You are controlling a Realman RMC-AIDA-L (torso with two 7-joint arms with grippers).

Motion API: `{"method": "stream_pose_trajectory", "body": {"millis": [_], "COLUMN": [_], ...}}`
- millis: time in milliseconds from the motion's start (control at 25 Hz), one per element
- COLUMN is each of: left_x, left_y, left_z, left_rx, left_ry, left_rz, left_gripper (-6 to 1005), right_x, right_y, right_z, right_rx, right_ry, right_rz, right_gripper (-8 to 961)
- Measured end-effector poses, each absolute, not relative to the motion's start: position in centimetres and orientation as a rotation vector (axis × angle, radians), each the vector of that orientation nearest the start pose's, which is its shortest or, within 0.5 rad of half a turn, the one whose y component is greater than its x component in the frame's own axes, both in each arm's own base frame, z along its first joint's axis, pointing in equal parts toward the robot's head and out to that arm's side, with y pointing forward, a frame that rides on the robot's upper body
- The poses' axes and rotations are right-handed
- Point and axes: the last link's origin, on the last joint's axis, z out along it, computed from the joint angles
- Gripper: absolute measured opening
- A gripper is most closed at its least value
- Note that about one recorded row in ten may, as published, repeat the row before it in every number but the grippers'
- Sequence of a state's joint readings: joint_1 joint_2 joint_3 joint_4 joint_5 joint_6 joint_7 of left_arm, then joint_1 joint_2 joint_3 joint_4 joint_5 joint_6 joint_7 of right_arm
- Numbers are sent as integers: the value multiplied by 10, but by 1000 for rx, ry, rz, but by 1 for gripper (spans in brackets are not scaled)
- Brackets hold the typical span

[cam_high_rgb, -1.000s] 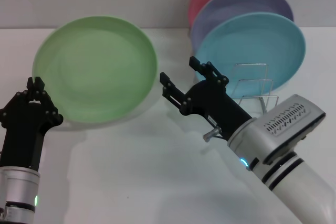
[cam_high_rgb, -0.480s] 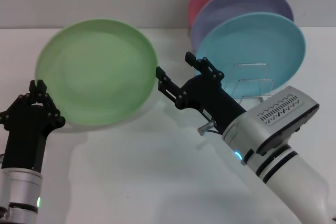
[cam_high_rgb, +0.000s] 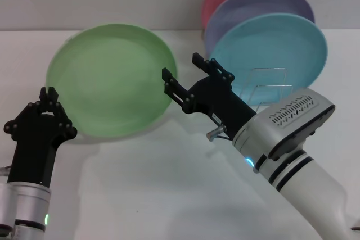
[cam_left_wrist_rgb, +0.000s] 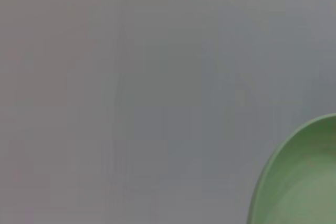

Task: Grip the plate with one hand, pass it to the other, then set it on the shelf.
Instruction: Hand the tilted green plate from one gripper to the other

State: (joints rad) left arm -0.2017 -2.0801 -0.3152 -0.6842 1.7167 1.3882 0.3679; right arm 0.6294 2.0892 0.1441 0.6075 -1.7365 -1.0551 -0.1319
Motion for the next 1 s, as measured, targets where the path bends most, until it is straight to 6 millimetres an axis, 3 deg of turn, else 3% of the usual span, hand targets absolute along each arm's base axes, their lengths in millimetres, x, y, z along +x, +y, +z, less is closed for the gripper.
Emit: {"method": "stream_pose_trajectory", "body": {"millis": [240, 440, 640, 1000], "left_x": [-272, -272, -272, -271], "left_y": [244, 244, 245, 244], "left_z": [-67, -67, -67, -68], "left_rx": [-1472, -1477, -1484, -1490], "left_ry": [-540, -534, -532, -531], "left_rz": [-748, -749, -755, -756], "left_gripper": [32, 32, 33, 40], "right_x": [183, 183, 183, 184], "right_y": [317, 317, 317, 317], "right_z": [-132, -132, -133, -133], "right_rx": [-2042, -2042, -2045, -2045], "right_ry": [488, 488, 491, 493], "right_rz": [893, 893, 888, 882], "right_gripper": [679, 448, 311, 295]}}
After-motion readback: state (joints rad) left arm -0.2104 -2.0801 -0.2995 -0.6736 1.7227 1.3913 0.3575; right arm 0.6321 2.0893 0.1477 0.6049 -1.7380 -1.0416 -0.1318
